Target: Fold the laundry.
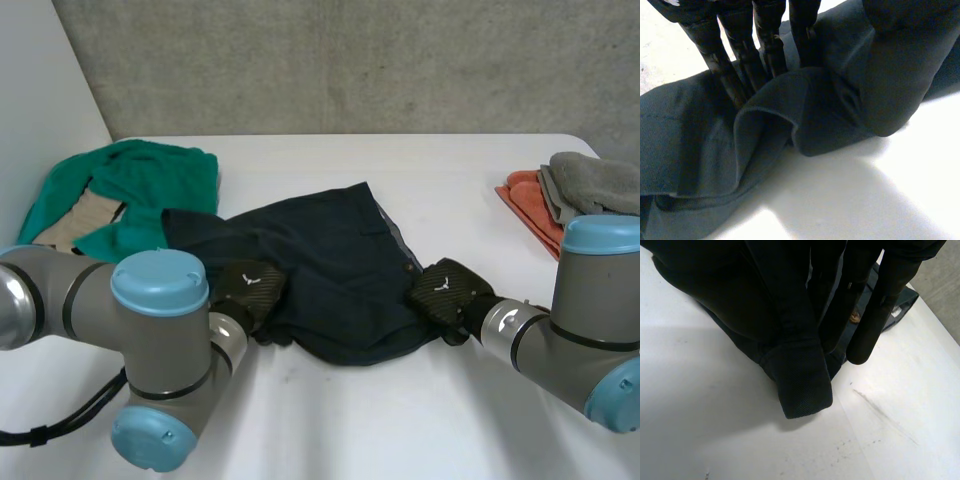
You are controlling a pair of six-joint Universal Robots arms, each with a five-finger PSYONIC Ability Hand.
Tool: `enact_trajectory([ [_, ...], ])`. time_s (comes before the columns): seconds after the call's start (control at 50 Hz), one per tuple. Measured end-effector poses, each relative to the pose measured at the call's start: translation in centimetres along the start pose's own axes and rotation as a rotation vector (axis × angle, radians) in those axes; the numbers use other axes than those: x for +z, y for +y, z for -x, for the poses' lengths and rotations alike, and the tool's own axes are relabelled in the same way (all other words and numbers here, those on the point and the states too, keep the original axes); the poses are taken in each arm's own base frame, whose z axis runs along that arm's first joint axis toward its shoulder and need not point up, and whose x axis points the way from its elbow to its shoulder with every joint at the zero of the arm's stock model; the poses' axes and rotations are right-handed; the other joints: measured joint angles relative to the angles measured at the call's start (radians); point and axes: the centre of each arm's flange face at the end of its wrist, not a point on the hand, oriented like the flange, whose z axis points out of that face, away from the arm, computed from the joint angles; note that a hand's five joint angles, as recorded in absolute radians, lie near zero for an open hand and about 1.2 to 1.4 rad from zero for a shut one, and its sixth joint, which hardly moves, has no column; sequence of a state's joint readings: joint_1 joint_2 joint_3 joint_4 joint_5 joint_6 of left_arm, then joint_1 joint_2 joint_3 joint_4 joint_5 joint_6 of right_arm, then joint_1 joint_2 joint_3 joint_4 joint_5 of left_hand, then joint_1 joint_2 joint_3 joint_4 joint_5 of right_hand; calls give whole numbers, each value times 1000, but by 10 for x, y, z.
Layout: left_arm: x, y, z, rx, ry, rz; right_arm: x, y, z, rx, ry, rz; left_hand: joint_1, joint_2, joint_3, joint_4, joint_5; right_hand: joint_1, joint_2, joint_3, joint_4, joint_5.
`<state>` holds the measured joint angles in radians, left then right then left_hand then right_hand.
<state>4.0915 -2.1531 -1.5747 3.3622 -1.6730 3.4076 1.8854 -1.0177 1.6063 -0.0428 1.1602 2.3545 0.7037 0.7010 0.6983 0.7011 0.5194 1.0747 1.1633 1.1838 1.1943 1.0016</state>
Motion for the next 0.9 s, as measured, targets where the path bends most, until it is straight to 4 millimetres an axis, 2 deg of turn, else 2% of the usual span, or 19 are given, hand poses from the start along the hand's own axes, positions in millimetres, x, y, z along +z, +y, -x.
enact_trajectory([
  [0.08,4,-1,0,-1,-2,-12,0,0,0,-1,5,1,315,301,302,306,298,0,0,0,0,0],
  [0.18,7,-6,1,-3,-7,-25,1,-1,-6,4,38,11,413,471,476,486,448,0,0,0,0,0],
  [0.26,4,-16,4,-4,-13,-44,-1,-5,-12,6,72,14,413,479,485,494,449,0,0,0,0,0],
  [0.32,-19,-53,17,0,-32,-114,-12,-22,-30,1,149,-3,413,486,488,494,449,0,0,0,0,0],
  [0.36,-28,-65,21,5,-37,-133,-18,-30,-36,-2,170,-13,413,487,488,494,449,0,0,0,0,0],
  [0.4,-52,-93,30,22,-49,-179,-35,-51,-50,-16,218,-46,413,489,488,494,449,0,0,0,0,0],
  [0.48,-87,-128,43,56,-67,-235,-65,-85,-68,-44,281,-98,413,489,488,494,449,0,0,0,0,0],
  [0.52,-100,-140,48,72,-73,-251,-75,-94,-72,-52,299,-112,413,489,488,494,449,0,0,0,1,0],
  [0.54,-107,-146,50,81,-76,-258,-92,-109,-79,-66,330,-135,413,490,488,494,449,8,0,0,1,0],
  [0.56,-111,-149,51,87,-78,-261,-99,-115,-81,-71,343,-142,413,490,488,494,449,8,0,0,1,0],
  [0.58,-119,-156,54,102,-80,-262,-117,-127,-86,-81,370,-153,413,490,490,494,449,8,0,0,1,0],
  [0.62,-124,-160,56,114,-81,-257,-128,-134,-88,-86,383,-155,413,490,491,494,449,8,0,0,1,0],
  [0.64,-126,-162,57,128,-79,-248,-144,-141,-89,-91,396,-149,413,490,491,494,449,8,0,0,1,0],
  [0.66,-126,-162,57,128,-79,-248,-144,-141,-89,-91,396,-149,413,490,491,494,449,8,0,0,1,0],
  [0.7,-125,-161,56,160,-70,-212,-160,-145,-87,-99,386,-115,413,490,491,494,449,8,0,0,1,0],
  [0.76,-111,-150,52,202,-52,-150,-161,-141,-80,-112,341,-60,413,490,491,494,449,8,0,0,1,0],
  [0.82,-90,-134,46,242,-28,-77,-147,-130,-74,-125,276,6,413,490,491,494,455,8,0,0,1,0],
  [0.88,-61,-115,39,272,-1,-4,-123,-114,-70,-132,215,83,413,490,491,495,463,8,0,0,1,0],
  [0.9,-58,-112,38,275,2,4,-119,-112,-69,-133,207,95,413,490,491,495,463,8,0,0,1,0],
])
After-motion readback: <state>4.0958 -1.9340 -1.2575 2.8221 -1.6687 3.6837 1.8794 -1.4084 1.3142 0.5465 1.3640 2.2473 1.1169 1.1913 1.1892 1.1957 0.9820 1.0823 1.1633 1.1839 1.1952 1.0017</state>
